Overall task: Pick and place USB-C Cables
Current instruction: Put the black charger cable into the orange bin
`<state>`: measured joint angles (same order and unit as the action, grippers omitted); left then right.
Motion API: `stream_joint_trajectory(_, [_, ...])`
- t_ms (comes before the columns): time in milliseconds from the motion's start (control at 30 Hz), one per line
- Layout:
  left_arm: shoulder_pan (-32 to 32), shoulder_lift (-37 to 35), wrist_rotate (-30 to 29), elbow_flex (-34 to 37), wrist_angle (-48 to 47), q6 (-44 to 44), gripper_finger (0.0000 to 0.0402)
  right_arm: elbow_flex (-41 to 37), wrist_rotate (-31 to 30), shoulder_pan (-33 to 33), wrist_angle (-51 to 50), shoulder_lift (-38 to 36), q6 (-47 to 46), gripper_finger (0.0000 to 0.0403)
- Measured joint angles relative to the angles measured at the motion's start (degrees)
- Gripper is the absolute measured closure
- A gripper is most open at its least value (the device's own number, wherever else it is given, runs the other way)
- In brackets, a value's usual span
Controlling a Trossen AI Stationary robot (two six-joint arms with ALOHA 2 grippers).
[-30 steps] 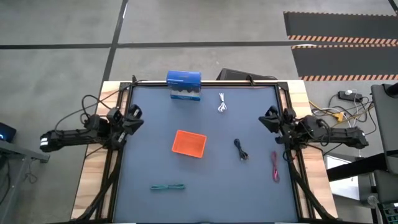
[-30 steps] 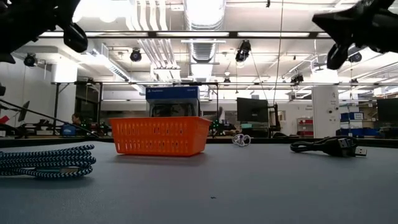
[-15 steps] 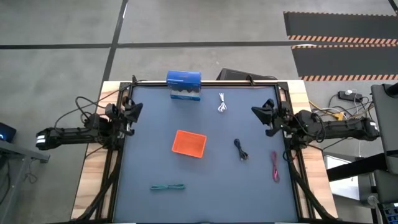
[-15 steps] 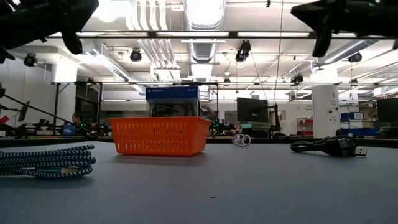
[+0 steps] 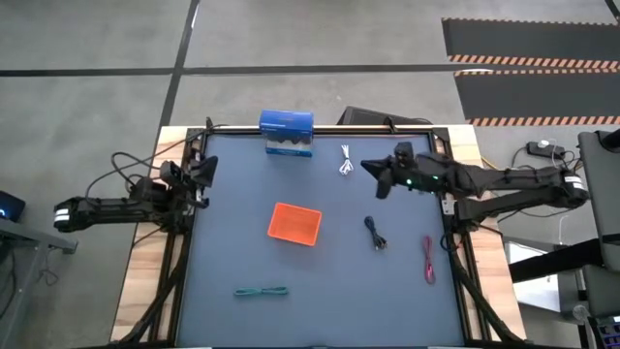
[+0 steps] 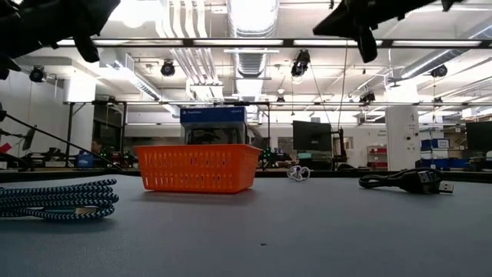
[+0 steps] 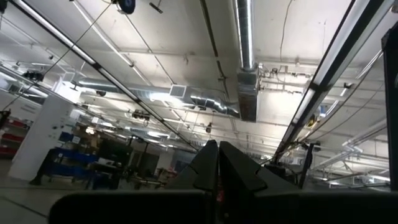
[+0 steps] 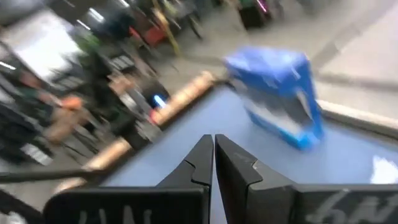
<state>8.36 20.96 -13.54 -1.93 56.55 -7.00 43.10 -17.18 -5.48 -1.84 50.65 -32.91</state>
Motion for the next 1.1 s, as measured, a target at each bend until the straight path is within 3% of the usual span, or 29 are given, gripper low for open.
stream_joint_trajectory(233, [0.0, 1.5, 0.0, 0.0, 0.0, -0.1, 0.0402, 12.5, 2.0, -1.7, -28.6, 9.5, -10.0, 0.0394])
stream_joint_trajectory(333, [0.0, 1.4, 0.0, 0.0, -0.1, -0.1, 0.0402, 15.6, 6.7, -1.6, -42.2, 13.8, -15.2, 0.0394])
stream_joint_trajectory(467, [0.0, 1.4, 0.0, 0.0, -0.1, -0.1, 0.0402, 16.7, 15.0, 0.8, -52.5, 18.6, -20.5, 0.0394])
stream_joint_trajectory(667, [0.0, 1.3, 0.0, 0.0, 0.0, -0.1, 0.0402, 14.6, 21.3, 7.6, -54.7, 23.7, -26.6, 0.0394])
stream_joint_trajectory(867, [0.0, 1.3, 0.0, 0.0, 0.0, -0.1, 0.0402, 14.4, 18.7, 11.2, -54.5, 27.9, -29.0, 0.0391])
stream_joint_trajectory(1100, [0.0, 1.3, 0.0, 0.0, -0.1, -0.1, 0.0402, 14.7, 18.7, 11.1, -51.9, 32.1, -29.4, 0.0317])
